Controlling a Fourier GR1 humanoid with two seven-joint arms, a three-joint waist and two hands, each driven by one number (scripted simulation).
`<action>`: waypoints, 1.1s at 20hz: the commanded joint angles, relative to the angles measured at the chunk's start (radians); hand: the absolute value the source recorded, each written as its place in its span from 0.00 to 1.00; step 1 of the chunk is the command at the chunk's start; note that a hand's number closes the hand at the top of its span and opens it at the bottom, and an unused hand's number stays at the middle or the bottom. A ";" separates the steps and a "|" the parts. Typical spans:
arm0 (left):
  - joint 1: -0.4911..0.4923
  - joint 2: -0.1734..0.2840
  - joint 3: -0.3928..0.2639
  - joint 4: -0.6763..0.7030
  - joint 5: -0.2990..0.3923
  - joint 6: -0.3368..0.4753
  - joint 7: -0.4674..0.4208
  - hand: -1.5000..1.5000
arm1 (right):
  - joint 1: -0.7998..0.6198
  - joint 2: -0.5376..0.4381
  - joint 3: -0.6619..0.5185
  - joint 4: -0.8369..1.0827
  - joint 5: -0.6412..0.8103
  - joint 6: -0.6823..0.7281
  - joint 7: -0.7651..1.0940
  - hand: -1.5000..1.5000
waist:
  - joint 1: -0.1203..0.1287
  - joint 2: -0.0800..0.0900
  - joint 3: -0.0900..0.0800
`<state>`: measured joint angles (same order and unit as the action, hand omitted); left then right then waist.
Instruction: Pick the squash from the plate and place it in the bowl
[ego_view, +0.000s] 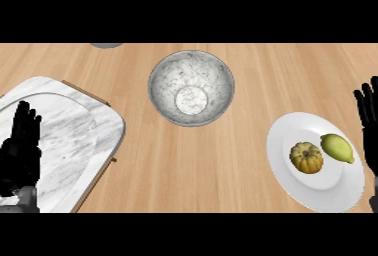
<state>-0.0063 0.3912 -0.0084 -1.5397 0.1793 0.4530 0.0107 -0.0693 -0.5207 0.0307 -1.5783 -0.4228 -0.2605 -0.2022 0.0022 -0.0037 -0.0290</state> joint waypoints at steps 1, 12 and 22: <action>-0.053 -0.007 0.003 0.013 0.012 -0.042 -0.030 0.50 | -0.048 0.024 0.104 0.030 0.092 0.000 0.025 0.00 | 0.006 0.006 0.028; -0.215 0.040 -0.016 -0.036 0.085 -0.190 -0.021 0.50 | -0.213 -0.015 0.560 0.205 0.823 -0.308 0.342 0.00 | 0.038 0.006 0.022; -0.197 0.056 0.026 0.000 0.112 -0.234 -0.050 0.50 | -0.491 0.046 0.736 0.101 1.203 0.101 1.075 0.00 | 0.007 -0.013 0.020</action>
<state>-0.2047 0.4481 0.0123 -1.5361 0.2900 0.2214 -0.0325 -0.4449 -0.4967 0.7321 -1.4485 0.6765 -0.3294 0.6372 0.0116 -0.0111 -0.0087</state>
